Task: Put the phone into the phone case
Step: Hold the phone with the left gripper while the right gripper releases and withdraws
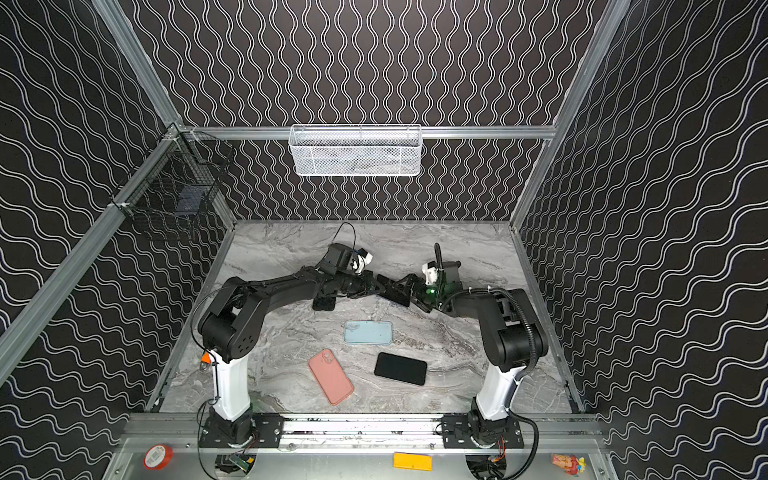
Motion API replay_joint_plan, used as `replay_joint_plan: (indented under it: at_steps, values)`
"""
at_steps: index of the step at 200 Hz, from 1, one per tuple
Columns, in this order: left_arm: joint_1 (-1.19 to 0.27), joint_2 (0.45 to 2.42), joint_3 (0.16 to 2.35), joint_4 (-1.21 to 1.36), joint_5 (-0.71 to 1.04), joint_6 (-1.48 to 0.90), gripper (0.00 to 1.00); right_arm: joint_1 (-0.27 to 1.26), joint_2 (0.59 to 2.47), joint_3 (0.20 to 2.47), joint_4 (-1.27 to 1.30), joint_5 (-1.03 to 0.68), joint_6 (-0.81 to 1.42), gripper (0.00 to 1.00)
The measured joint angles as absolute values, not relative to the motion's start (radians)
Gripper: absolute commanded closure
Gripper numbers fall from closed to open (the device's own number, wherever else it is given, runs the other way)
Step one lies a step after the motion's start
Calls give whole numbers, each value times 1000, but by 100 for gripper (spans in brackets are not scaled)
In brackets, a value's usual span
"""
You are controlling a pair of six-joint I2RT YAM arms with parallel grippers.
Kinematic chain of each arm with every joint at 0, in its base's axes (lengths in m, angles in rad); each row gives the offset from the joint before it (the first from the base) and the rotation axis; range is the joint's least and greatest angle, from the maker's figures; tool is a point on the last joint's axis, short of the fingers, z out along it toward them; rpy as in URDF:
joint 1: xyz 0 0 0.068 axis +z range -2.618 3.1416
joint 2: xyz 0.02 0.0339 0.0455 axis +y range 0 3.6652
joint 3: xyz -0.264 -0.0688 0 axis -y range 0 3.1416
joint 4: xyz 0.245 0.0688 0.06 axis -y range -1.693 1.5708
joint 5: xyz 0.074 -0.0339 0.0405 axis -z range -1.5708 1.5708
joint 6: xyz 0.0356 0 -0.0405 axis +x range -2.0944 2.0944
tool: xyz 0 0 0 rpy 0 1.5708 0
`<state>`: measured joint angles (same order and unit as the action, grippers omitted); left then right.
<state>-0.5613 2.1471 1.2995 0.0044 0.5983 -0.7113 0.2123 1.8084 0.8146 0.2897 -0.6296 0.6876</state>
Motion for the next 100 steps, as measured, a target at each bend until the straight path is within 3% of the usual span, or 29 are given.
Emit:
replay_joint_plan:
  at_steps: [32, 100]
  values:
    - [-560, 2090, 1286, -28, 567, -710, 100, 187, 1716, 802, 145, -596, 685, 1]
    - [-534, 1835, 1264, -115, 521, -649, 100, 162, 1340, 859, -61, -519, 645, 1]
